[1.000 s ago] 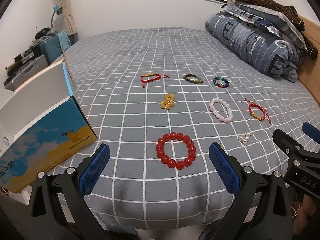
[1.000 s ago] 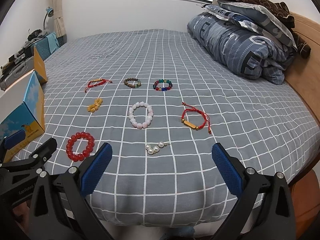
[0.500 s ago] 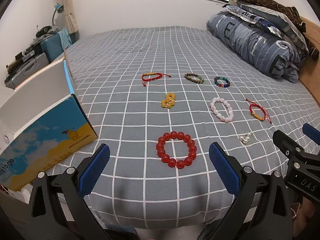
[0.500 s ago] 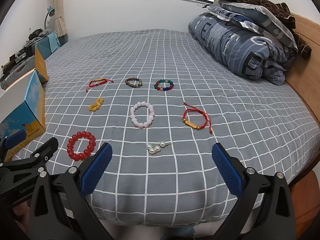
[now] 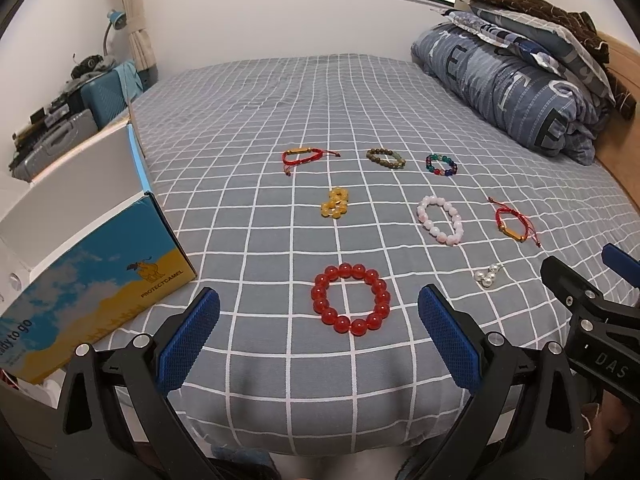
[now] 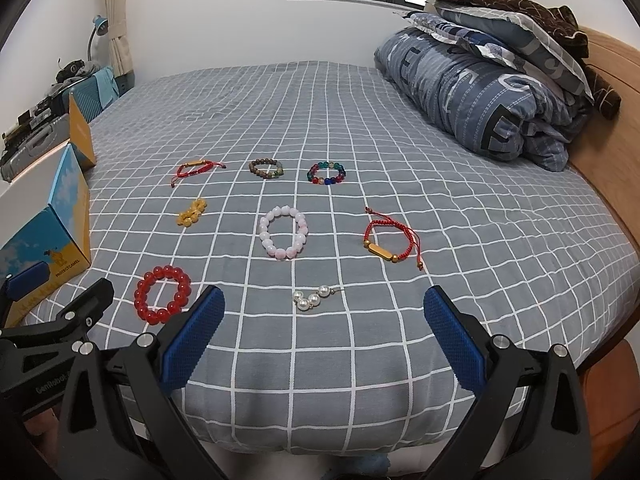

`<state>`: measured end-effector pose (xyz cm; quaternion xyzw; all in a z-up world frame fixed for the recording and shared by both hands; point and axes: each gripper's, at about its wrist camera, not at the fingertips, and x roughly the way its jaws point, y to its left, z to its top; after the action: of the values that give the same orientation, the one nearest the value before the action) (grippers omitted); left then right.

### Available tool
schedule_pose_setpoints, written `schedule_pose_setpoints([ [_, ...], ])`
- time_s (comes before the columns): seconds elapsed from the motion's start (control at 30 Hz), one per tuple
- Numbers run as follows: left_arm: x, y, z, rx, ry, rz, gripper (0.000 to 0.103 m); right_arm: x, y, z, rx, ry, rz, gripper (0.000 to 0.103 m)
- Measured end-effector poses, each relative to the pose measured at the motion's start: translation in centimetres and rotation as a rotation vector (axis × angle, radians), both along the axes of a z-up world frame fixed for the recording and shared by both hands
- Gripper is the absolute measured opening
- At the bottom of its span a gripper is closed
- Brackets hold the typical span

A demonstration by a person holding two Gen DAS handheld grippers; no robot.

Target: Organize jewelry

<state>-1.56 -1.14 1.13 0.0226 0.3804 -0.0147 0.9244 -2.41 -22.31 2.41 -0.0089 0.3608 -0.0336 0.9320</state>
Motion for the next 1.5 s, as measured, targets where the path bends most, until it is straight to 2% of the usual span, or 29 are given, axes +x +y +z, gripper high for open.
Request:
schedule_pose_setpoints([
  [1.0, 0.2, 0.6, 1.0, -0.009, -0.008, 0.013, 0.097, 0.2, 0.1, 0.2, 0.002, 0.005, 0.005, 0.096],
  [1.13, 1.5, 1.2, 2.1, -0.029, -0.003, 0.020, 0.097, 0.7, -0.6, 1.7, 0.000, -0.005, -0.020, 0.096],
  [1.27, 3.6, 1.0, 3.0, -0.041, 0.014, 0.009, 0.097, 2.9, -2.1, 2.7, 0.028, 0.022, -0.058, 0.096],
  [1.5, 8.4, -0.2, 3.1, -0.010, 0.042, -0.013, 0.097, 7.2, -3.9, 2.2, 0.013, 0.074, -0.101, 0.096],
])
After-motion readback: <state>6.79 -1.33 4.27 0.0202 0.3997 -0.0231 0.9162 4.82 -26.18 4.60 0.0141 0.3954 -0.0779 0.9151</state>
